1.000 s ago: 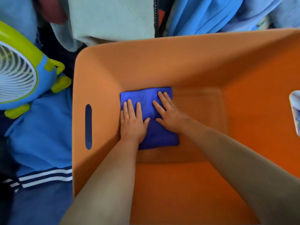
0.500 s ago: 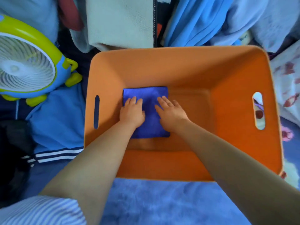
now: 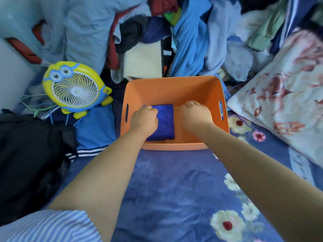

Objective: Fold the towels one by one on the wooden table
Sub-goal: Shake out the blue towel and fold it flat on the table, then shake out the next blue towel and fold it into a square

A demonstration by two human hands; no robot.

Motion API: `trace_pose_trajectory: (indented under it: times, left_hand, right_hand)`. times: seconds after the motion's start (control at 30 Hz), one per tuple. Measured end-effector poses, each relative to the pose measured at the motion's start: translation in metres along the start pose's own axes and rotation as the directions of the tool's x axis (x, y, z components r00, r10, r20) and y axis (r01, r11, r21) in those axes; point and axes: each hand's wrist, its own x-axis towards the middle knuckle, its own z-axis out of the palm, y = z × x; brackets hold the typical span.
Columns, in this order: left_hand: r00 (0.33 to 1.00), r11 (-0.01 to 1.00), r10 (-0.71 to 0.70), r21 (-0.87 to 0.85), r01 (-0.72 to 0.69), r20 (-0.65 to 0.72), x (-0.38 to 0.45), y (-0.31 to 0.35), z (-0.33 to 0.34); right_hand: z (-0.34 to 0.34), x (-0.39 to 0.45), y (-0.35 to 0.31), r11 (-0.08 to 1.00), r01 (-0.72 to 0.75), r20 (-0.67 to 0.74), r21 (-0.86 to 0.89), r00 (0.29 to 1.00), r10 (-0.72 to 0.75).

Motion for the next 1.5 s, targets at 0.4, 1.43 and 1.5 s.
trace_pose_trajectory:
  times: [0.4, 1.43, 1.5]
  left_hand:
    - [0.989, 0.988, 0.039, 0.155, -0.016, -0.146, -0.196, 0.037, -0.120]
    - [0.450, 0.475, 0.880, 0.290, -0.831, -0.152, -0.687, 0.344, -0.158]
    - [0.396, 0.414, 0.910, 0.283, -0.865, -0.122, -0.734, 0.377, -0.144]
  right_hand:
    - [-0.114, -0.192, -0.043, 0.998, 0.000, -0.250, 0.059, 0.968, 0.015]
    - [-0.154, -0.881, -0.062, 0.515, -0.848, -0.565, 0.129, 0.364, 0.741]
    - [-0.145, -0.941, -0.058, 0.458, -0.877, -0.538, 0.146, 0.318, 0.781]
